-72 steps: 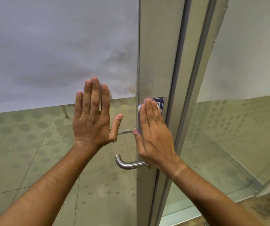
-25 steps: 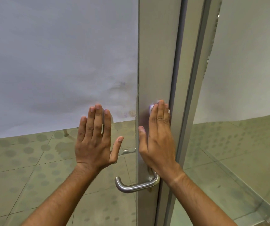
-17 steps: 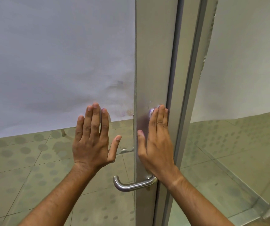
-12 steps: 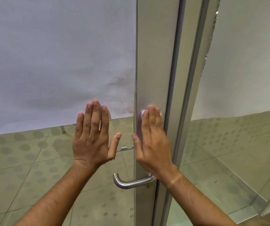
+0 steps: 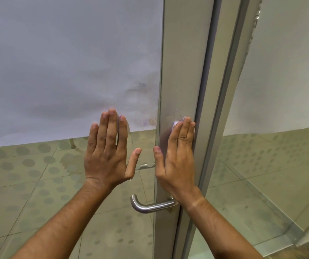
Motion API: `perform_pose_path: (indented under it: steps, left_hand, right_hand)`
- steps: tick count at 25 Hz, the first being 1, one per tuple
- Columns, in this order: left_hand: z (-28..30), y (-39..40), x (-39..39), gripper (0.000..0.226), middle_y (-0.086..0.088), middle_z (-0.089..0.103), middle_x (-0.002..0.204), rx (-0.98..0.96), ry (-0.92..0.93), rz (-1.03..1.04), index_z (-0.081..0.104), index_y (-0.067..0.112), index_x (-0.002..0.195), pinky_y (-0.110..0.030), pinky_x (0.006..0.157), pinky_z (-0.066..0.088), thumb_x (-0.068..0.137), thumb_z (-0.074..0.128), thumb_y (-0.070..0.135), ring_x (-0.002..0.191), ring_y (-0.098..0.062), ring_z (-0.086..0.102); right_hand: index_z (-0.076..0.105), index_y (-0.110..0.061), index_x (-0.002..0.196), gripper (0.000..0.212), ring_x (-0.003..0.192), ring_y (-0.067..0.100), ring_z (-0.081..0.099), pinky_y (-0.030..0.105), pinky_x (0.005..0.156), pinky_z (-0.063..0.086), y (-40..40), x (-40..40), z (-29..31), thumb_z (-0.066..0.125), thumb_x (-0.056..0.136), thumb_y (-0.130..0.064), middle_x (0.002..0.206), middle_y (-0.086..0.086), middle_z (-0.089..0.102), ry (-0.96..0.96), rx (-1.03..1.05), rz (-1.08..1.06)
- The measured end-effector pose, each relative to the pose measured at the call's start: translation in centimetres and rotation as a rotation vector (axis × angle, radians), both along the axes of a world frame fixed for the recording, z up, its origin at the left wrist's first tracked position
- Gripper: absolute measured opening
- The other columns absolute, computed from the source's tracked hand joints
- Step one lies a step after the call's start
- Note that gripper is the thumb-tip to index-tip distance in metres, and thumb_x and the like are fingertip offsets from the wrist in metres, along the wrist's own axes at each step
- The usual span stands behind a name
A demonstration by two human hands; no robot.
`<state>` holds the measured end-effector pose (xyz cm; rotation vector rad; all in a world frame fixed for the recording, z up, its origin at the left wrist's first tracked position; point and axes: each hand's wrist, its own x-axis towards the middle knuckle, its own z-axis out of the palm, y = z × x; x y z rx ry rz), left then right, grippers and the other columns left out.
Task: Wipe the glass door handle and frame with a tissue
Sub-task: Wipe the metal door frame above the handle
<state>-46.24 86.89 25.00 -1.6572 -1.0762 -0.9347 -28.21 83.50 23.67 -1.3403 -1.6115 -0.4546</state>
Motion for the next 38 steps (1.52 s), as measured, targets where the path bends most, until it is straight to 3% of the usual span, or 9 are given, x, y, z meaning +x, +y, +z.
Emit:
perform_pose_path:
  steps: [4,7,14,19,22,26,29,34,38]
  left_hand:
    - [0.0,0.0,-0.1,0.091,-0.023,0.006,0.164,-0.02,-0.01,-0.004,0.009,0.0,0.159,-0.047,0.126,0.002,0.095,0.046,0.053,0.155,-0.031,-0.005]
    - [0.0,-0.2,-0.1,0.092,-0.024,0.009,0.163,-0.027,-0.015,-0.007,0.008,0.0,0.159,-0.046,0.126,0.001,0.094,0.047,0.053,0.155,-0.031,-0.007]
    - [0.0,-0.2,0.0,0.089,-0.025,0.011,0.161,-0.038,-0.013,-0.001,0.007,0.0,0.158,-0.045,0.126,0.001,0.096,0.043,0.053,0.155,-0.028,-0.009]
    - [0.0,-0.2,-0.1,0.09,-0.025,0.011,0.161,-0.034,-0.019,-0.01,0.007,0.0,0.158,-0.046,0.126,0.001,0.096,0.044,0.053,0.154,-0.029,-0.009]
    - [-0.1,-0.3,0.1,0.09,-0.025,0.011,0.161,-0.047,-0.019,-0.001,0.006,0.0,0.158,-0.045,0.126,0.0,0.096,0.044,0.053,0.154,-0.028,-0.011]
    - [0.0,-0.2,0.1,0.089,-0.025,0.011,0.161,-0.045,-0.012,0.001,0.006,0.0,0.158,-0.045,0.126,-0.001,0.096,0.042,0.053,0.154,-0.028,-0.012]
    - [0.1,-0.2,-0.1,0.09,-0.025,0.01,0.161,-0.044,-0.014,0.001,0.005,0.001,0.158,-0.045,0.126,-0.001,0.096,0.042,0.054,0.154,-0.028,-0.012]
    - [-0.1,-0.1,0.0,0.091,-0.025,0.01,0.161,-0.042,-0.013,0.001,0.004,0.001,0.158,-0.045,0.126,-0.002,0.095,0.042,0.054,0.154,-0.028,-0.012]
    - [-0.1,0.0,0.0,0.09,-0.025,0.01,0.161,-0.046,-0.018,-0.002,0.003,0.001,0.158,-0.045,0.126,-0.002,0.095,0.041,0.054,0.154,-0.028,-0.012]
  right_hand:
    - [0.008,0.005,0.153,0.076,0.152,0.037,-0.001,0.047,0.124,0.004,-0.8,3.1,-3.5,0.033,0.102,-0.045,0.163,0.023,-0.006,-0.406,-0.078,0.076]
    - [0.011,0.001,0.155,0.079,0.152,0.034,0.001,0.046,0.124,0.011,-1.9,5.1,-5.4,0.038,0.099,-0.048,0.164,0.02,-0.003,-0.505,-0.158,0.077]
    - [0.006,0.01,0.151,0.081,0.151,0.041,-0.005,0.048,0.124,0.0,-0.2,1.2,-1.3,0.032,0.101,-0.048,0.16,0.029,-0.006,-0.153,-0.044,-0.029]
    - [0.009,0.005,0.152,0.078,0.152,0.037,0.0,0.046,0.124,0.003,-1.0,2.4,-3.4,0.039,0.1,-0.045,0.162,0.022,-0.005,-0.451,-0.078,0.098]
    - [0.024,0.003,0.15,0.069,0.151,0.033,0.011,0.042,0.124,0.011,-1.9,4.4,-4.9,0.056,0.095,-0.022,0.16,0.022,0.014,-0.511,-0.055,0.111]
    - [0.061,0.003,0.127,0.058,0.129,0.034,0.054,0.042,0.109,0.044,-1.6,4.8,-3.9,0.074,0.071,0.012,0.136,0.021,0.057,-0.398,0.188,0.085]
    - [0.073,0.002,0.11,0.041,0.111,0.031,0.068,0.038,0.097,0.053,-1.7,4.3,-3.2,0.073,0.071,0.017,0.121,0.015,0.068,-0.285,0.297,0.116]
    - [0.076,0.001,0.105,0.025,0.092,0.033,0.07,0.038,0.079,0.058,-2.0,4.2,-3.4,0.064,0.084,0.01,0.106,0.017,0.073,-0.164,0.307,0.07]
    - [0.074,0.002,0.106,0.019,0.093,0.033,0.07,0.039,0.081,0.059,-1.9,3.8,-3.7,0.06,0.095,0.0,0.102,0.019,0.072,-0.164,0.327,0.101]
